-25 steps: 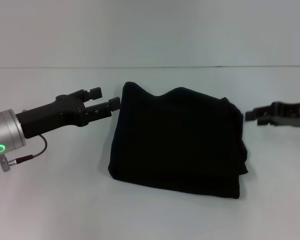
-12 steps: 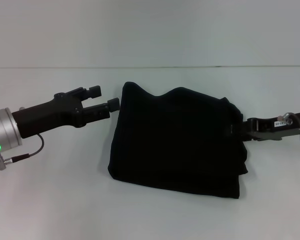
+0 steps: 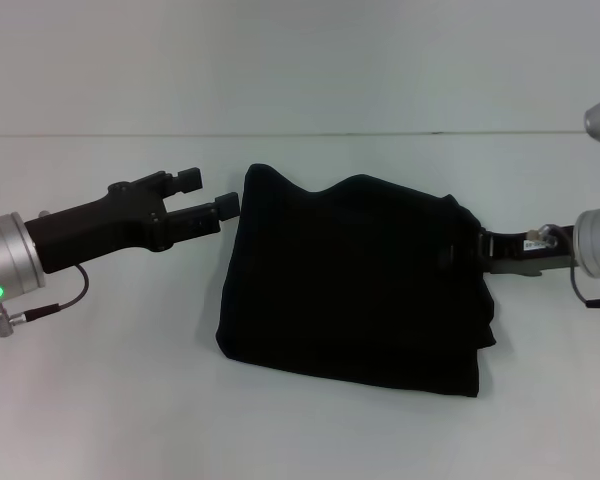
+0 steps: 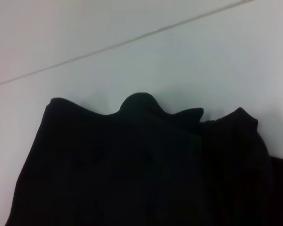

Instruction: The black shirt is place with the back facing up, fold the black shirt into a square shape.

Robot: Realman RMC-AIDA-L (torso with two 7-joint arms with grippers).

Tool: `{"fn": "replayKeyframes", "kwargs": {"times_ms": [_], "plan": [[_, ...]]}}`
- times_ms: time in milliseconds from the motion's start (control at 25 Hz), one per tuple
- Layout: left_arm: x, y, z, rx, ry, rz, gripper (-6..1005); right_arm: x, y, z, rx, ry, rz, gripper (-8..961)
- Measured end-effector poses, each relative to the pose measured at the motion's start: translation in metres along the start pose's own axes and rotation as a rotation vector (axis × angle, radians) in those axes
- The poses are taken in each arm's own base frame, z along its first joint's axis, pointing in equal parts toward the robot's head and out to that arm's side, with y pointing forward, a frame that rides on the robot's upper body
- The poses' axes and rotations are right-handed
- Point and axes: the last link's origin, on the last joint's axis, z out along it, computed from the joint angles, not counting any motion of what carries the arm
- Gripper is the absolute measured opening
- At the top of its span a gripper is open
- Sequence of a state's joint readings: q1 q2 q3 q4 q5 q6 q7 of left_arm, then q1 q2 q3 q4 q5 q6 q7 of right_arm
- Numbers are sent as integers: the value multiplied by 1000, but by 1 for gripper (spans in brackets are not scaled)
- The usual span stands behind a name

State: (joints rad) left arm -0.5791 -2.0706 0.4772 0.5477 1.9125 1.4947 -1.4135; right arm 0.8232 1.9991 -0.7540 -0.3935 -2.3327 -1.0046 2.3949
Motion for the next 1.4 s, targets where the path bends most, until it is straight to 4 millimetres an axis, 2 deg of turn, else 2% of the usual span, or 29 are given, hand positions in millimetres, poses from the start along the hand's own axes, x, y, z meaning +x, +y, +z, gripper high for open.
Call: {"fn": "replayKeyframes", "kwargs": {"times_ms": [240, 560, 760, 1200, 1400], "plan": [[-1, 0, -1, 4, 2, -2, 867, 3, 3, 7, -2, -15, 14, 342], [0, -1, -2, 10, 5, -3, 867, -1, 5, 5, -32, -51, 15, 33], [0, -1, -2, 12, 5, -2, 868, -3, 4, 5, -21, -64, 10, 28], [-1, -1, 0, 12, 5, -5, 868, -24, 2, -1, 32, -109, -41, 27], [-1, -1, 0, 11, 5, -6, 868, -26, 1, -4, 37, -101, -54, 26]]}}
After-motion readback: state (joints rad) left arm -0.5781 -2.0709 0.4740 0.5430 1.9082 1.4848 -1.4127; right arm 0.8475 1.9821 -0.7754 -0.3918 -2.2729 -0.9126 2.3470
